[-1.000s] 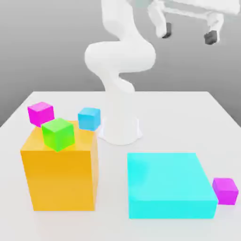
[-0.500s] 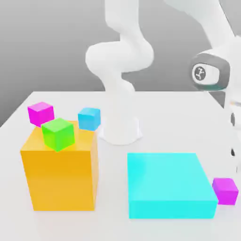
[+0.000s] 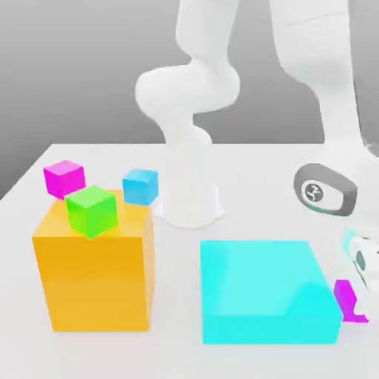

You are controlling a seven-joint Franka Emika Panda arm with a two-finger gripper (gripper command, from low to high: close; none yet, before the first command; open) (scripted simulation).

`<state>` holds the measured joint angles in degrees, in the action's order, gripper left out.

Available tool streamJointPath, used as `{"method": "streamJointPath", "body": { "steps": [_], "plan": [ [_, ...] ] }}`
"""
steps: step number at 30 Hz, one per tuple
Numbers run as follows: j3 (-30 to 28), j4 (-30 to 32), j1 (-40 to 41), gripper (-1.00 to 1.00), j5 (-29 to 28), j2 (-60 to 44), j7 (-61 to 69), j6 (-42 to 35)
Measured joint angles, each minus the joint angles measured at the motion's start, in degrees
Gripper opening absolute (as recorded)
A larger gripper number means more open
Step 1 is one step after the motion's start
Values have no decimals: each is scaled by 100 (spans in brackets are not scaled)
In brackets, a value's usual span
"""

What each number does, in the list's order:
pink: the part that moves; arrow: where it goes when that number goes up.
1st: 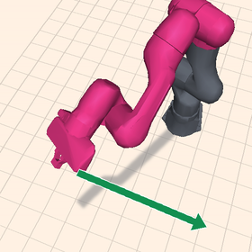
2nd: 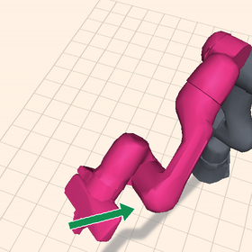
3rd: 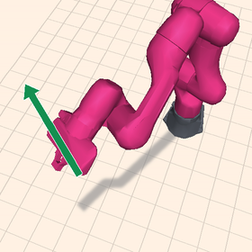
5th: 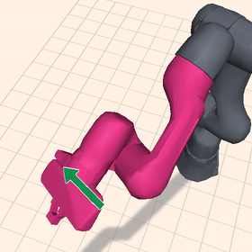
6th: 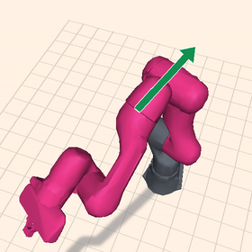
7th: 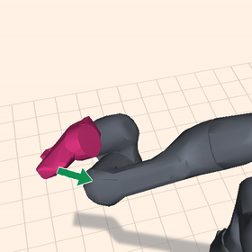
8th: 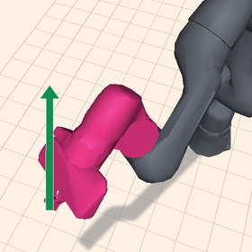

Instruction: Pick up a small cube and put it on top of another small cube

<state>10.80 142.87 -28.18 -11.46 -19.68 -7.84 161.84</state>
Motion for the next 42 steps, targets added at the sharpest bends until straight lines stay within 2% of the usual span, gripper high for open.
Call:
{"method": "streamJointPath", "body": {
  "steps": [4,9,11,18,29,31,34,35,42],
  "plan": [
    [115,17,249,-100,337,741,259,-547],
    [-610,-52,1166,-100,251,1748,-393,-1357],
    [-766,-47,1798,-100,187,2164,-729,-1706],
    [-1465,140,2942,-100,100,3613,-1912,-2969],
    [-2514,513,5209,-100,79,5781,-3669,-4901],
    [-2558,797,5284,-100,144,5816,-3767,-4827],
    [-2642,1273,5343,-100,113,5611,-3785,-4201],
    [-2659,1379,5356,100,104,5557,-3782,-4045],
    [-2648,1377,5368,100,82,5559,-3793,-4052]
  ]
}}
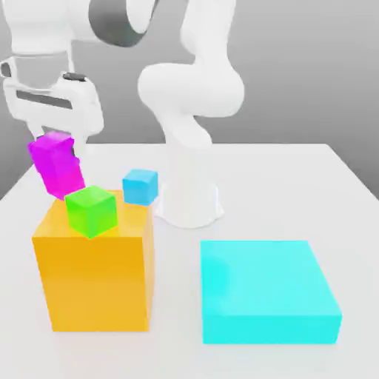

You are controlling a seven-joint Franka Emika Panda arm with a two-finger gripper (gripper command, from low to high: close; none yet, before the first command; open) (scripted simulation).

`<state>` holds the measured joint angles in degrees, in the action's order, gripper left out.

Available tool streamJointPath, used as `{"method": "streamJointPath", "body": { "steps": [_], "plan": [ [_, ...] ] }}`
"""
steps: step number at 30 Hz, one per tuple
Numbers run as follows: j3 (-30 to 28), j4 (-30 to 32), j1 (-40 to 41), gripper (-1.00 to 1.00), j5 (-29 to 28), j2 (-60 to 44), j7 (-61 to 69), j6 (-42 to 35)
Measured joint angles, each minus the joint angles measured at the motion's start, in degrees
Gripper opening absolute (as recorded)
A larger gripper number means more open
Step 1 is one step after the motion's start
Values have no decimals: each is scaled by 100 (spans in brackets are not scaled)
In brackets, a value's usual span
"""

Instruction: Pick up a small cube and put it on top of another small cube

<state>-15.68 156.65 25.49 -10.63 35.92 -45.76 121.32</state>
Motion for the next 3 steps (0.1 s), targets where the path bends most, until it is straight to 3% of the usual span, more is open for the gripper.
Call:
{"method": "streamJointPath", "body": {
  "steps": [3],
  "plan": [
    [90,-392,-15,100,57,213,0,-605]
  ]
}}
